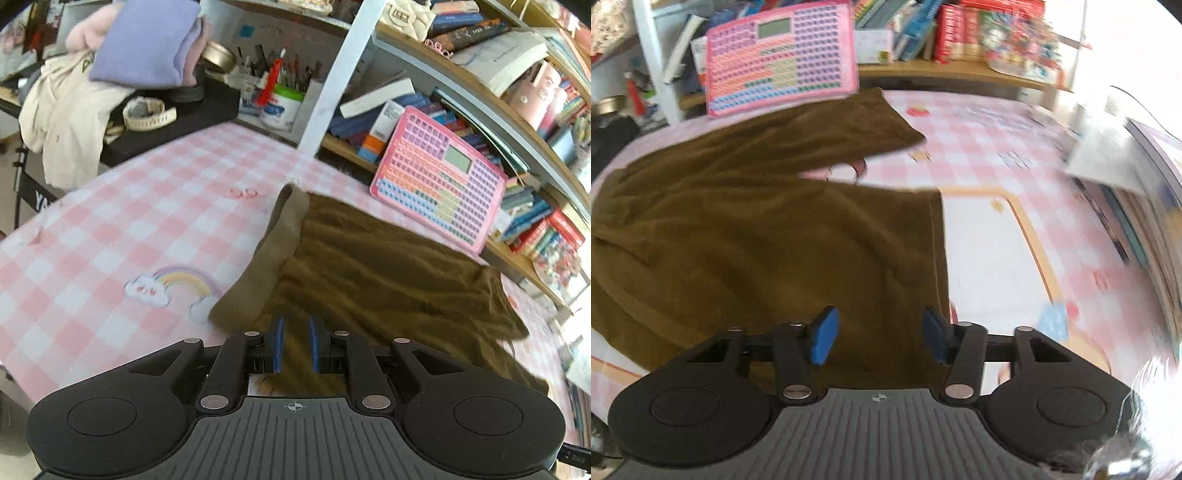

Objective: Fold clothes

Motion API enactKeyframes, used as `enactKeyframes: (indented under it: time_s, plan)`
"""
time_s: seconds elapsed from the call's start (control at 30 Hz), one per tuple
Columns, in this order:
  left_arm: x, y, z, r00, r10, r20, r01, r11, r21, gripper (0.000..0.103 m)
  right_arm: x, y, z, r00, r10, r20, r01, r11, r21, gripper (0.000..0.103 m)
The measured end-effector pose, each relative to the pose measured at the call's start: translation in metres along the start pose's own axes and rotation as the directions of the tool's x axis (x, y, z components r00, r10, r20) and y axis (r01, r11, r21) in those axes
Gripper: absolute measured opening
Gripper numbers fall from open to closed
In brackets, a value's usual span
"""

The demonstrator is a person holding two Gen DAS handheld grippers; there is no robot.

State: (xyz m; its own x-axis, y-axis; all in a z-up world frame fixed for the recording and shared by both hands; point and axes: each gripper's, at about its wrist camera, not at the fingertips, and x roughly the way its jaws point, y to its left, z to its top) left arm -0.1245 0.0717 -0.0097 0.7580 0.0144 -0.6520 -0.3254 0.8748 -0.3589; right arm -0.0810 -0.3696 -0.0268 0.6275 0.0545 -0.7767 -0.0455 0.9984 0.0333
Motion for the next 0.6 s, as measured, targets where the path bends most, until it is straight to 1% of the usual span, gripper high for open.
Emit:
enactKeyframes:
  time_s: [0.07,0.13,0.23,0.33,0.43,0.6]
  plan:
    - [-0.001,0.011,-0.005,0.999,-0.011,-0.033,0.011,1.0,0.004,0.034,-0.003,0.006,-0.015,0.999,-0.052,-0.001,0.052,0.998,0.022,0.027]
    - [-0.003,0.019,-0.006,0.998,-0.017,-0.06,0.017,1.0,0.002,0.034,-0.005,0.009,-0.027,0.996,-0.087,0.01,0.087,0.995,0.059,0.024]
    - [-0.007,0.031,-0.005,0.996,-0.038,-0.078,0.036,0.999,-0.019,0.034,-0.012,0.017,-0.033,0.991,-0.131,0.016,0.129,0.988,0.082,0.024]
    - [-0.004,0.043,-0.003,0.994,-0.062,-0.088,0.054,0.994,-0.093,0.034,-0.021,0.025,-0.037,0.985,-0.165,0.043,0.161,0.983,0.088,0.024]
    - [0.003,0.049,-0.003,0.99,-0.096,-0.1,0.077,0.982,-0.175,0.034,-0.028,0.028,-0.041,0.98,-0.189,0.061,0.182,0.978,0.105,0.026]
    - [0.016,0.05,-0.003,0.985,-0.109,-0.136,0.07,0.962,-0.265,0.034,-0.032,0.021,-0.048,0.974,-0.222,0.049,0.212,0.965,0.152,0.026]
